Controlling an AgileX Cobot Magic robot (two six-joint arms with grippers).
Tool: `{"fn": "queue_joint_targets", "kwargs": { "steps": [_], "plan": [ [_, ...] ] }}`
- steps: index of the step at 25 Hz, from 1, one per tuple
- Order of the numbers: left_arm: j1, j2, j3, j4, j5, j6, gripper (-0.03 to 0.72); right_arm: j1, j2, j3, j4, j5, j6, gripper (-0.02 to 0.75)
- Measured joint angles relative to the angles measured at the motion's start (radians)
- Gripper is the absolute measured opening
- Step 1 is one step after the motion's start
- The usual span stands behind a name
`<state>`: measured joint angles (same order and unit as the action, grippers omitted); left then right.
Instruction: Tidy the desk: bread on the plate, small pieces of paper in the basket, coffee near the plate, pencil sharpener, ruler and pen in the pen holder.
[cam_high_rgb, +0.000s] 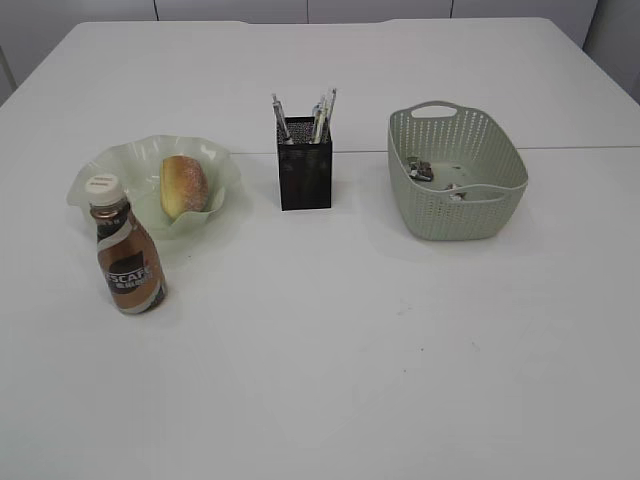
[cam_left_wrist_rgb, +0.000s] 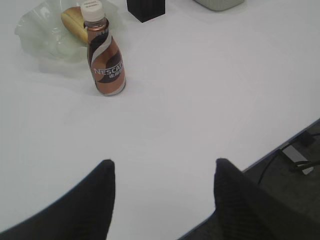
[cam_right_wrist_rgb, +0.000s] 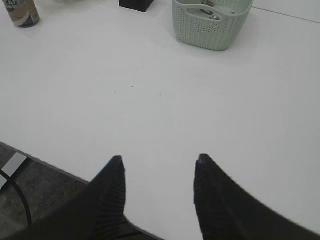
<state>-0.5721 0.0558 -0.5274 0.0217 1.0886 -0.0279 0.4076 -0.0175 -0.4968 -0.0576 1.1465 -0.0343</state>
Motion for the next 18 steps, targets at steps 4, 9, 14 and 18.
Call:
{"fn": "queue_joint_targets", "kwargs": {
  "steps": [4,9,14,18],
  "plan": [
    [0.030,0.000,0.000,0.000,0.000,0.000,0.448,-0.052,0.000,0.000,0.000,0.000,0.000,0.333],
    [0.242,-0.016,0.000,0.000,0.000,0.000,0.439,-0.211,0.000,0.000,0.000,0.000,0.000,0.333],
    [0.456,-0.043,0.000,-0.011,0.002,0.000,0.438,-0.260,0.000,0.000,0.000,0.002,0.000,0.333],
    [0.479,-0.043,0.002,-0.022,0.006,0.000,0.433,-0.260,0.000,0.000,-0.002,0.002,0.000,0.333]
  ]
}}
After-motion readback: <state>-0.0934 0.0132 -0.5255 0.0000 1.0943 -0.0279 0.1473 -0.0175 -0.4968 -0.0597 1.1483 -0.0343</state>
